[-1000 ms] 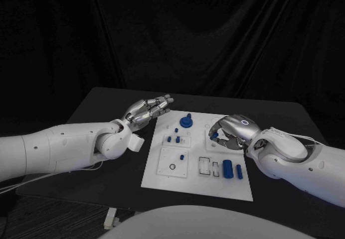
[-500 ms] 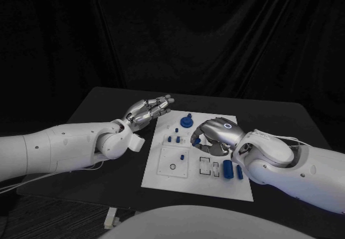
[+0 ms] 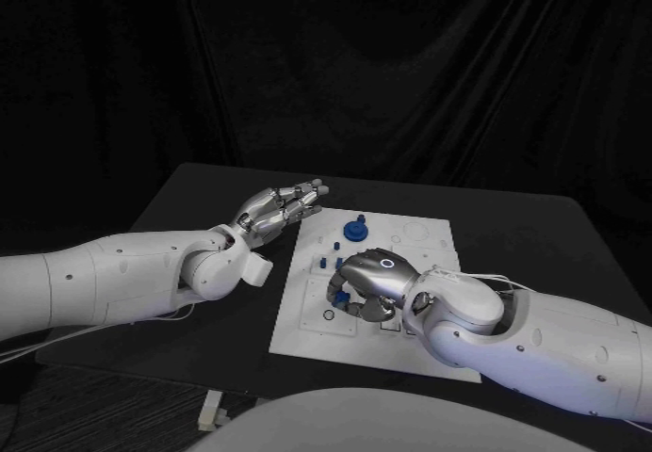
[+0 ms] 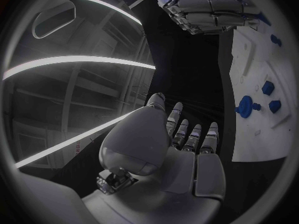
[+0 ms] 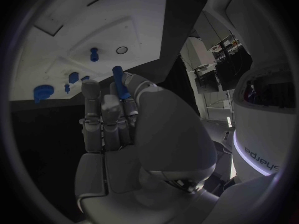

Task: Assemble the parts on the task board

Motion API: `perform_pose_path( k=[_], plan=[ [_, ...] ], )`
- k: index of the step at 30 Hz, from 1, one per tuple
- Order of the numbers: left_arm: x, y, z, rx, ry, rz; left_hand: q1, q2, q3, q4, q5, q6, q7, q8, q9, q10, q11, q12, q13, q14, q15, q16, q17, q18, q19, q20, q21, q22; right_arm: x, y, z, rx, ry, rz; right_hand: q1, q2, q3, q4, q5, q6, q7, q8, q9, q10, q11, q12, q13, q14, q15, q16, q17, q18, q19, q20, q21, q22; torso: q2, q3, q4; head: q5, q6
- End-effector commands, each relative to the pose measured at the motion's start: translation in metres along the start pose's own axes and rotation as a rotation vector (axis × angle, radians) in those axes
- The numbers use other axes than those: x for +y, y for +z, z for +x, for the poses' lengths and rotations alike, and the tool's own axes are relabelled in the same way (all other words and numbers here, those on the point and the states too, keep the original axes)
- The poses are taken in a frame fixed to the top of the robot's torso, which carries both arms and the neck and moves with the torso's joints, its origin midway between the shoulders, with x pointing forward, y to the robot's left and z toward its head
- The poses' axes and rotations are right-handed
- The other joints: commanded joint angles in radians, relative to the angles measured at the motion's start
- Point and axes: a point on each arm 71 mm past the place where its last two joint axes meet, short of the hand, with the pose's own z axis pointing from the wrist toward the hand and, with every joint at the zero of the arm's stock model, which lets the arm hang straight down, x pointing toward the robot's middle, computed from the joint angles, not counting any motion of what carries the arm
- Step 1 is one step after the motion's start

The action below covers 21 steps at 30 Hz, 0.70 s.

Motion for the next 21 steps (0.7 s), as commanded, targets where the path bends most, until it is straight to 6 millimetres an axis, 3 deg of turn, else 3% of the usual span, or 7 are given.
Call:
perform_pose_path(
  k=[1,21],
  plan=[
    [-0.001,-0.001,0.000,-0.003,-0.006,0.018,0.012,-0.001,0.005,-0.002,0.007,0.003,-0.001,0.003,0.001,0.002,0.007,0.005,0.002,0.000,0.005,0.001,0.000,-0.007,0.001,0.000,0.005,-0.001,0.001,0.003,0.008,0.057,-0.028,0.003,0.011,0.003,0.002,-0.005,0.005,-0.007,0.004,-0.007,0.001,0.051,-0.041,0.009,0.023,-0.001,-0.006,-0.005,-0.002,-0.001,-0.007,0.001,0.002,0.062,0.000,0.0002,0.0017,0.005,0.000],
    [0.001,-0.002,0.001,0.001,-0.011,0.011,0.013,0.000,0.005,-0.002,0.007,0.006,0.000,0.004,0.002,0.002,0.007,0.006,0.002,0.000,0.004,0.002,0.001,-0.008,0.002,0.000,0.005,0.002,-0.001,0.015,0.028,0.119,-0.027,0.024,0.002,0.001,0.002,-0.008,0.001,-0.015,0.006,-0.016,-0.001,0.047,-0.038,0.007,0.025,-0.008,-0.004,-0.013,-0.012,0.000,-0.018,0.002,-0.009,0.058,-0.001,0.0001,-0.0003,0.013,0.000]
  ],
)
